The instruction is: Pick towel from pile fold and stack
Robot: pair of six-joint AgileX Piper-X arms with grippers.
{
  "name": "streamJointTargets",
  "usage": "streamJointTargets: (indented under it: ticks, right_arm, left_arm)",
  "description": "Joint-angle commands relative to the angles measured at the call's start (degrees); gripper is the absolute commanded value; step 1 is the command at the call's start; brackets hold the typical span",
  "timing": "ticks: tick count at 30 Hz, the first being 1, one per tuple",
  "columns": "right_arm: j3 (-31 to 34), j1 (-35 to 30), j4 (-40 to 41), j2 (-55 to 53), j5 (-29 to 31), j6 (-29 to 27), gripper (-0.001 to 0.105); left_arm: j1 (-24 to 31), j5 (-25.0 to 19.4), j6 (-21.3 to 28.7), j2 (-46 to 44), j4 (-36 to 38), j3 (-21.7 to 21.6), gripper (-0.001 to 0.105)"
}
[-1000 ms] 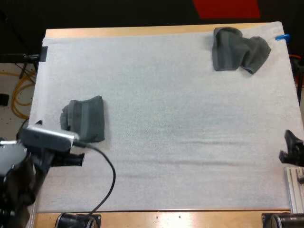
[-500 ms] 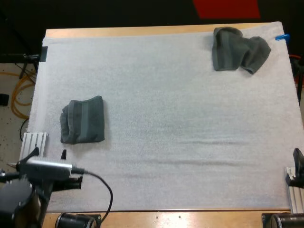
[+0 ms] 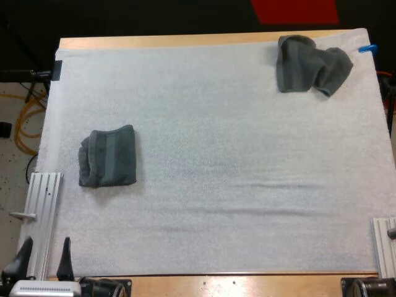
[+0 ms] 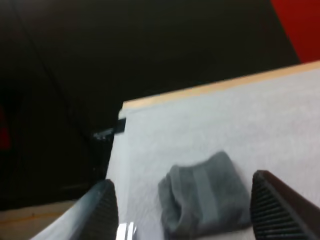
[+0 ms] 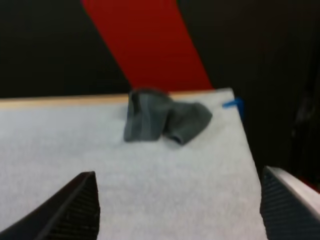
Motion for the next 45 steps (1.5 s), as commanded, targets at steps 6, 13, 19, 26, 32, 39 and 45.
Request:
streamJointTargets:
  ticks: [6,13,19,26,32,39,45]
  right_arm:
    - [2.0,-0.2,2.1,-3.4,-0.1,0.5,0.066]
    - [4.5,-0.2,2.2,-3.6,-0.6,1.9,0.066]
    - [6.2,-0.2,0.3,-3.6,-0.6,1.8,0.066]
    - [11.5,-0.2,-7.9,-3.5,-0.6,1.8,0.066]
    - [16.1,-0.2,-9.3,-3.5,-3.0,1.8,0.066]
    - [20.0,-0.2,-9.3,-3.5,-3.1,1.8,0.066]
    - [22.5,-0.2,-9.3,-3.5,-4.0,1.8,0.066]
  left_arm:
    - [0.0,-1.0,3.0,-7.3,8.9,-0.1,0.056]
    - [0.0,-2.3,1.7,-8.1,15.3,0.1,0.056]
    - [0.0,-1.8,1.6,-8.1,11.8,0.6,0.056]
    - [0.0,4.1,1.6,-8.0,1.6,7.0,0.056]
    - [0.0,11.3,1.6,-7.9,-6.6,14.5,0.056]
    - [0.0,13.5,-0.6,-7.9,-7.2,21.5,0.056]
    - [0.0,13.7,-1.8,-7.7,-9.0,22.7,0.056]
